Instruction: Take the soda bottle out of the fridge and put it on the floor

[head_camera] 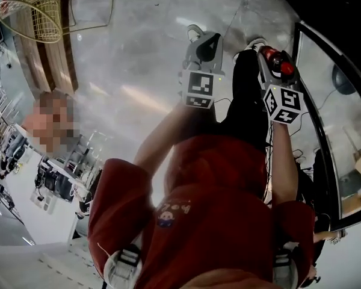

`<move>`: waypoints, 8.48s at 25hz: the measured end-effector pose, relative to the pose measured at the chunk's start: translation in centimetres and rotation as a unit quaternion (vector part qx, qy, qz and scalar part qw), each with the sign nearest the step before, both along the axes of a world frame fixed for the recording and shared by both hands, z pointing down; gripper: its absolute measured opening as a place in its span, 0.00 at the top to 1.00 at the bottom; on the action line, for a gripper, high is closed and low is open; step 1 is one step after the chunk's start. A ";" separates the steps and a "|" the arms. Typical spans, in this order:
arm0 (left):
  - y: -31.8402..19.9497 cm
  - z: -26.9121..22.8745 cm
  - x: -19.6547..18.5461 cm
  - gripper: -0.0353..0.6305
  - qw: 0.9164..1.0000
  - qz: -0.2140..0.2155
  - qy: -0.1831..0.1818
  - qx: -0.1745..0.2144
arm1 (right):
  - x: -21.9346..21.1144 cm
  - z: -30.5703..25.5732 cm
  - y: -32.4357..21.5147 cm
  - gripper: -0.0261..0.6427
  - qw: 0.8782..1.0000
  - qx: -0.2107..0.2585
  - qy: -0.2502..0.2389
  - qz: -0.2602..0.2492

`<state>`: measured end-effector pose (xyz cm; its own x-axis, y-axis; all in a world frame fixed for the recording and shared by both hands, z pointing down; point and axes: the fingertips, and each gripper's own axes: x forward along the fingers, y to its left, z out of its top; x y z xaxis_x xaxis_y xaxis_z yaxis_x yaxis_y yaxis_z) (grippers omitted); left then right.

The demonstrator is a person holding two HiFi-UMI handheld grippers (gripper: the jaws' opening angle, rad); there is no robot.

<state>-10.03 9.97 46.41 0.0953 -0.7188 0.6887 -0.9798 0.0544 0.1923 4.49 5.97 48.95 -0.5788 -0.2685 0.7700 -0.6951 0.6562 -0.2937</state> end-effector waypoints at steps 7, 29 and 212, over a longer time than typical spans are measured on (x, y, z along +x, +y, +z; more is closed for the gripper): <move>-2.0 6.9 0.3 0.95 0.999 0.033 0.006 -0.001 | -1.0 6.6 0.0 0.50 1.000 -0.007 0.022 -0.021; -7.3 33.5 -1.0 0.95 0.980 0.164 -0.041 0.106 | -5.0 33.4 -4.9 0.50 0.984 0.066 0.034 -0.161; -8.0 35.4 -1.3 0.95 0.964 0.205 -0.046 0.165 | -3.1 35.2 -9.8 0.96 0.987 0.147 -0.019 -0.069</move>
